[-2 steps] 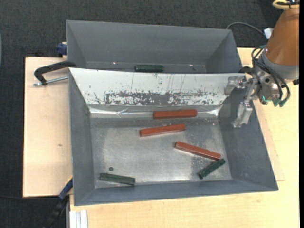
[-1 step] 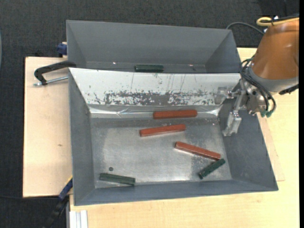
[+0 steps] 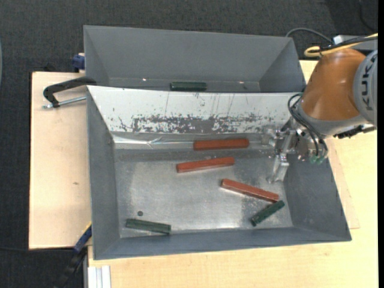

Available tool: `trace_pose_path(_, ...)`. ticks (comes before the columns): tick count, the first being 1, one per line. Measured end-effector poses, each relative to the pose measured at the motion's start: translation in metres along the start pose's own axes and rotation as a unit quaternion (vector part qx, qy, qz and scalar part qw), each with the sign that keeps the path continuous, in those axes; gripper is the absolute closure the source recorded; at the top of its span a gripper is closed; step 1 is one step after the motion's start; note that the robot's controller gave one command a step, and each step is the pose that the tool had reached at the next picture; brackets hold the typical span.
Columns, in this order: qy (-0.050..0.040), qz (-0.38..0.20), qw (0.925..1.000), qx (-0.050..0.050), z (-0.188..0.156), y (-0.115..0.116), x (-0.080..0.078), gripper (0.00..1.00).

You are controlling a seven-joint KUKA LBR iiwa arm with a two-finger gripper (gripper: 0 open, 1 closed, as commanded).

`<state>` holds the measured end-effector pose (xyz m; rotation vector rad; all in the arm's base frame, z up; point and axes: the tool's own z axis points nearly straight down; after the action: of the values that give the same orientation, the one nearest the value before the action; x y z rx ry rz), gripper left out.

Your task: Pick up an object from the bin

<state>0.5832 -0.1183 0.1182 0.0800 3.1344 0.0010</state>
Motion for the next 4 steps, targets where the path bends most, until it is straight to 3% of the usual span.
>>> trace_pose_path(1,0.0029,-0.023,0.9997,0.000,0.034,0.011,0.023,0.00)
trace_pose_path(2,0.0018,-0.035,0.9994,0.000,0.041,0.020,0.040,0.00)
trace_pose_path(3,0.0030,0.053,0.9986,0.000,0.047,0.065,0.070,1.00)
trace_pose_path(4,0.0030,0.053,0.9986,0.000,0.047,0.065,0.070,1.00)
